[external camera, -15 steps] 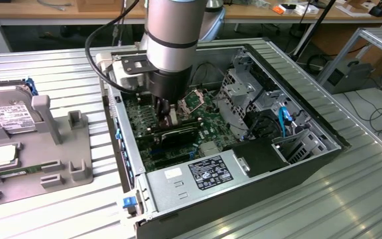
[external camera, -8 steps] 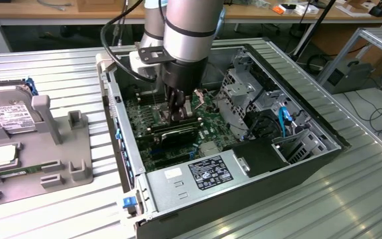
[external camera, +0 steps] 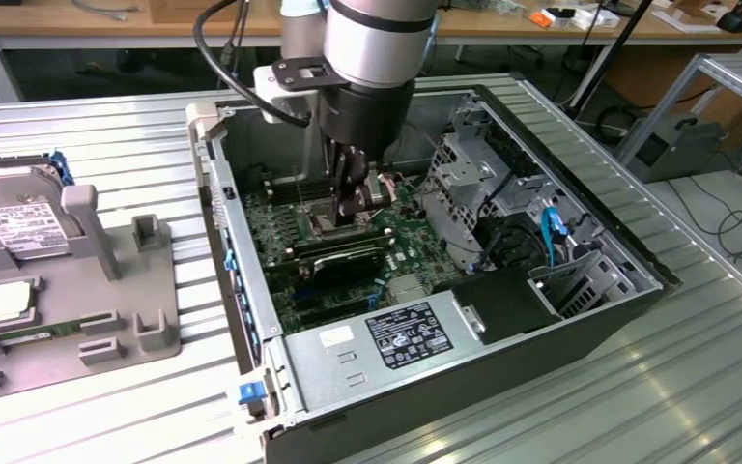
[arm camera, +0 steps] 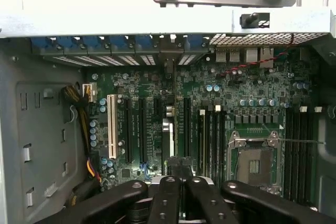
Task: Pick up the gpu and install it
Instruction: 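Press down on the gpu until it lock into place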
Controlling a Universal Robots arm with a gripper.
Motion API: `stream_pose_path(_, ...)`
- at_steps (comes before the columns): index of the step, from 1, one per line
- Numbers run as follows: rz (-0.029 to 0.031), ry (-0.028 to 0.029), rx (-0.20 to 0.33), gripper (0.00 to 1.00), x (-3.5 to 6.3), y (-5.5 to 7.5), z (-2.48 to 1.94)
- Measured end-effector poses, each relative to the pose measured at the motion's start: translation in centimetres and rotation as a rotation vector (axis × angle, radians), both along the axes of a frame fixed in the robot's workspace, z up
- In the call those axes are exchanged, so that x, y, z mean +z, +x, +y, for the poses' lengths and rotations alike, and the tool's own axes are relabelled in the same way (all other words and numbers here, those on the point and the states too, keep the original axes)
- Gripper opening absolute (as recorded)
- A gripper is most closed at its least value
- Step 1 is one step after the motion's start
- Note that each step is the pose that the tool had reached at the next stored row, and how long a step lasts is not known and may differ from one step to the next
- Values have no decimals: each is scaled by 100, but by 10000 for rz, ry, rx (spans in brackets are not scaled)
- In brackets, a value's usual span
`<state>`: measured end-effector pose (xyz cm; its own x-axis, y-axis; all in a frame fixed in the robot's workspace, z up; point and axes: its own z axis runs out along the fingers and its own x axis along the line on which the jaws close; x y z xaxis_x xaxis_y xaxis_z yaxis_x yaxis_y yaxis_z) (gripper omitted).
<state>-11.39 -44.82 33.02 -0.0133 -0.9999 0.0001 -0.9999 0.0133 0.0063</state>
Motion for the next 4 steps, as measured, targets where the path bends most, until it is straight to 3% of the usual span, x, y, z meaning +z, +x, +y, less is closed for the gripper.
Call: stream_pose_path(4, 0, 0, 0, 11, 0, 0, 0)
